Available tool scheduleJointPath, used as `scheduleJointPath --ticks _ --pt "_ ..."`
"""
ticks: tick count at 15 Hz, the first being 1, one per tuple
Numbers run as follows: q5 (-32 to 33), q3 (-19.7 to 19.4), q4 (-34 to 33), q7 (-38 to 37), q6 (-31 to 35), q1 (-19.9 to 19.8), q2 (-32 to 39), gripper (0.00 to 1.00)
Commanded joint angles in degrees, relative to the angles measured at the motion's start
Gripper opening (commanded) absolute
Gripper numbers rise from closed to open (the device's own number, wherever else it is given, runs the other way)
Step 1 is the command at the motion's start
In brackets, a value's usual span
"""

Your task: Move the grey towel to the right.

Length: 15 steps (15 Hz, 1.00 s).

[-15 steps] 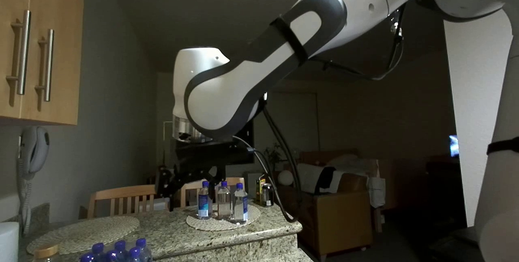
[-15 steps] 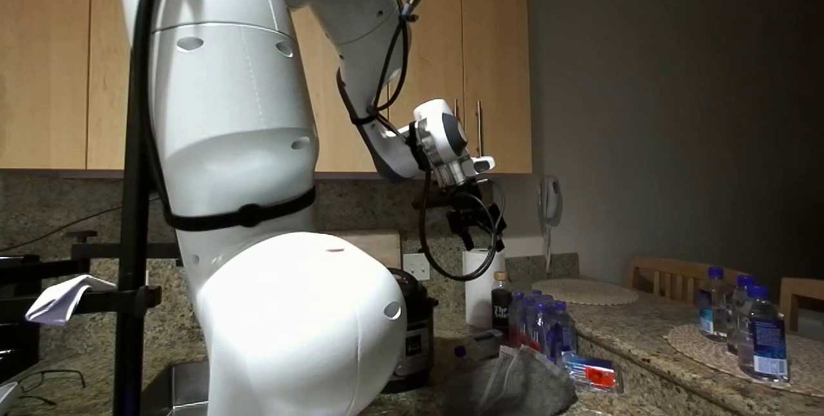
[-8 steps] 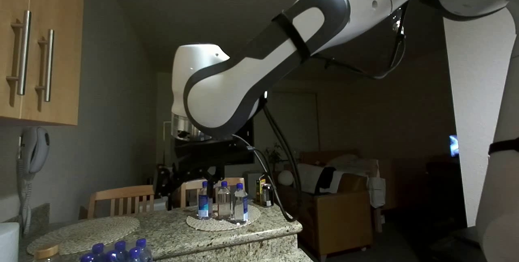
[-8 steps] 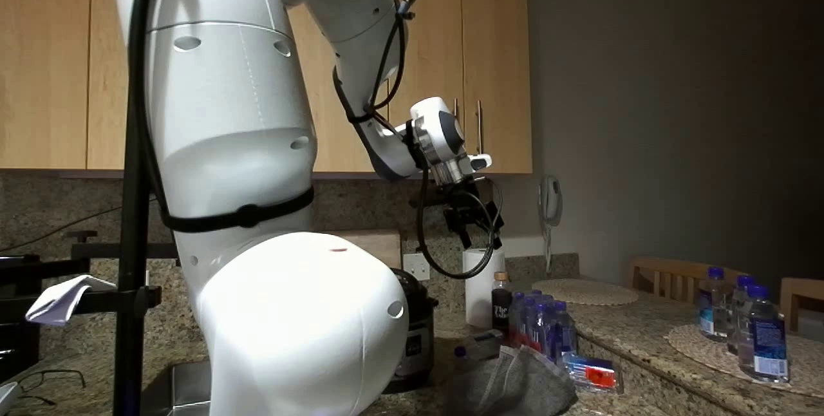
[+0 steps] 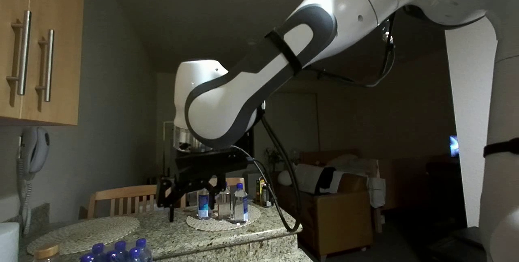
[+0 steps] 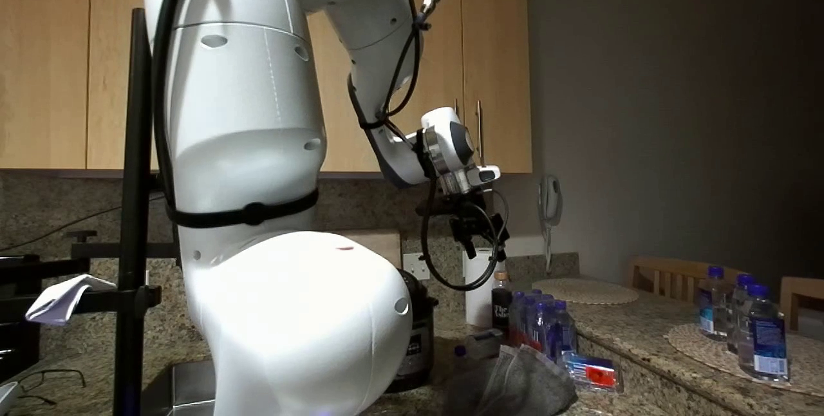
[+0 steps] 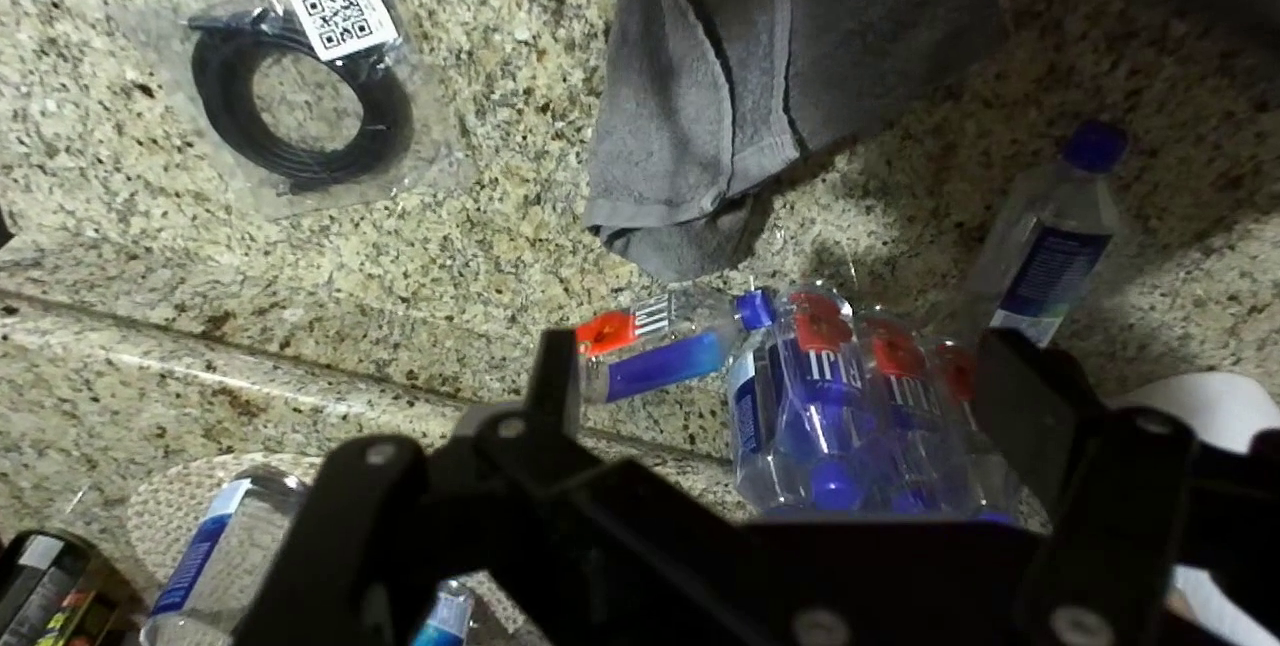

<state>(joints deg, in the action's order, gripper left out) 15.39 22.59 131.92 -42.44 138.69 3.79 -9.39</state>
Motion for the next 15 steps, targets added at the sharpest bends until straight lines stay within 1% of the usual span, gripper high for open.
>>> scheduleJointPath --ticks 1,5,7,10,13,15 --pt "1.2 -2.3 -1.5 -0.2 1.5 2.1 4.6 1.0" --pt "2.6 -4.3 -2.8 -0.6 3.9 4.1 9.8 1.0" --pt "5.2 -5.9 -3.9 -2.2 5.0 4.9 12.9 1.0" --pt "9.4 -9.2 -6.7 -5.3 7.3 6.6 17.8 1.0" --pt "9.7 -12.4 -9.6 -5.7 8.2 9.0 22.3 1.0" --pt "11.2 -14.8 -11.1 -8.0 7.3 11.4 24.0 1.0"
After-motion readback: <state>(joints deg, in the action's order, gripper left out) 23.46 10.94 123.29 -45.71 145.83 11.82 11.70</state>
